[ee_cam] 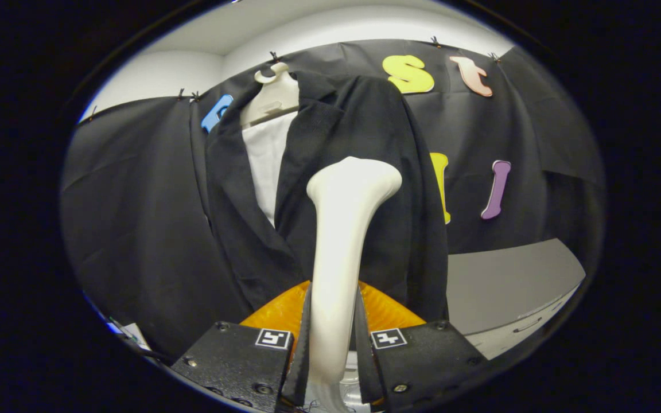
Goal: Iron the clothes twice with a garment steamer, once on the left side and once on the right side.
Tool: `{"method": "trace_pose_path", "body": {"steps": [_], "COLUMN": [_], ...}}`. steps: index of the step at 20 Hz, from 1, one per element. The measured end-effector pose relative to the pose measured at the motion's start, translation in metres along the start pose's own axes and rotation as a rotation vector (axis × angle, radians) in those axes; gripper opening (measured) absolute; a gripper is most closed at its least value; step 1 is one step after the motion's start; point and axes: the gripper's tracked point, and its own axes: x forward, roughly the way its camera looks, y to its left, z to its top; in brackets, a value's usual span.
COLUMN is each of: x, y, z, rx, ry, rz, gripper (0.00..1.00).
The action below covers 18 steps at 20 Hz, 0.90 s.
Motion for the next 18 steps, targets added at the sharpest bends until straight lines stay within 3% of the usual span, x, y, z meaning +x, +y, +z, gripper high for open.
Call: {"method": "trace_pose_path", "body": {"steps": [18], "x": [0.017], "y": [-0.007], "z": [-0.128], "rx": [-0.025], "ry": [0.201], "rz": [-0.026], "gripper": [0.38]}}
